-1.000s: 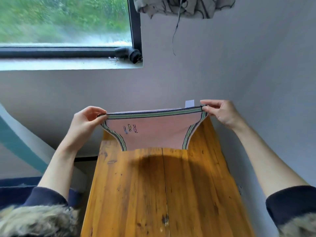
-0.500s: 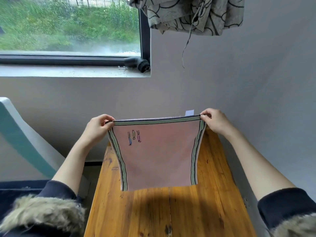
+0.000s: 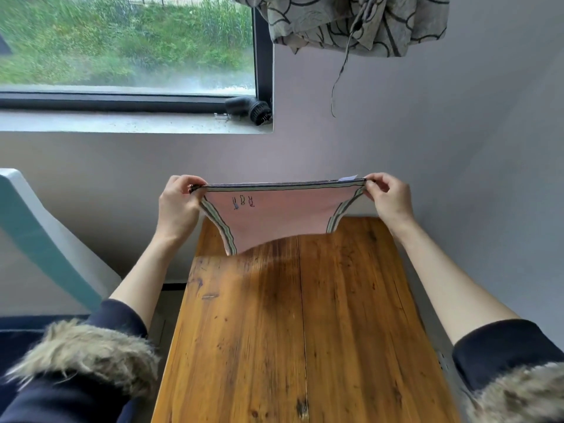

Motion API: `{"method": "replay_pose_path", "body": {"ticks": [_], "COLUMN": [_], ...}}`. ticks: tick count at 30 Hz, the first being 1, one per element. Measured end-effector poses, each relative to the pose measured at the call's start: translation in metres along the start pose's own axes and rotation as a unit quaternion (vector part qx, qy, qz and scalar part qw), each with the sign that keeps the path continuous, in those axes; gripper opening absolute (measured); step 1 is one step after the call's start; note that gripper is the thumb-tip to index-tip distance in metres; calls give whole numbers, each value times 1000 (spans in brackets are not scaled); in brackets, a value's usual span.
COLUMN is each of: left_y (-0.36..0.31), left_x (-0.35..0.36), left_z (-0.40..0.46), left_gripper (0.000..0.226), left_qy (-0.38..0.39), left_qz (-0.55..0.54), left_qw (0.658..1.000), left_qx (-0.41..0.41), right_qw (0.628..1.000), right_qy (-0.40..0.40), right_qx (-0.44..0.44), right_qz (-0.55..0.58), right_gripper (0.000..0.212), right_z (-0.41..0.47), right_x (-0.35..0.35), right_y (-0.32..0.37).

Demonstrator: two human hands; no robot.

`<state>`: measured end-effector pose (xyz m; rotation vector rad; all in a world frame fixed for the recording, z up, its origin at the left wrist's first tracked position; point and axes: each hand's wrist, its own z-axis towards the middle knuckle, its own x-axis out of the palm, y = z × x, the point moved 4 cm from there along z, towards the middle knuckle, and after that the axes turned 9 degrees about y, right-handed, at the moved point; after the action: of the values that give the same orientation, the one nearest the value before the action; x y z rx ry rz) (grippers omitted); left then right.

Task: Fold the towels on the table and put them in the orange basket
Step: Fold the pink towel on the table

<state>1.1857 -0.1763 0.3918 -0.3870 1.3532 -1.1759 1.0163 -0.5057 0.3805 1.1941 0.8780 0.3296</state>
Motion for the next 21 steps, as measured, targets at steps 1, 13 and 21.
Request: {"method": "replay_pose_path", "body": {"ticks": [1,13,21], "left_y": [3,105,144], "left_x": [2,74,92], "left_z": [-6,-161,-250], "left_gripper": [9,9,6], "left_qy": [4,328,545], "left_qz": [-8,60,55], "left_qw": [1000,927,781], "left_qx": [3,-169,-301], "right_qw": [1000,951,841], "right_qy": [-1,177,353], "right_qx": [-1,237,381], "right_qz": [3,-93,-153], "right_gripper": [14,11,10], "right_z": [-6,-143,-235], "right_x": [-1,17,10], "right_y": [-3,-153,-198]}}
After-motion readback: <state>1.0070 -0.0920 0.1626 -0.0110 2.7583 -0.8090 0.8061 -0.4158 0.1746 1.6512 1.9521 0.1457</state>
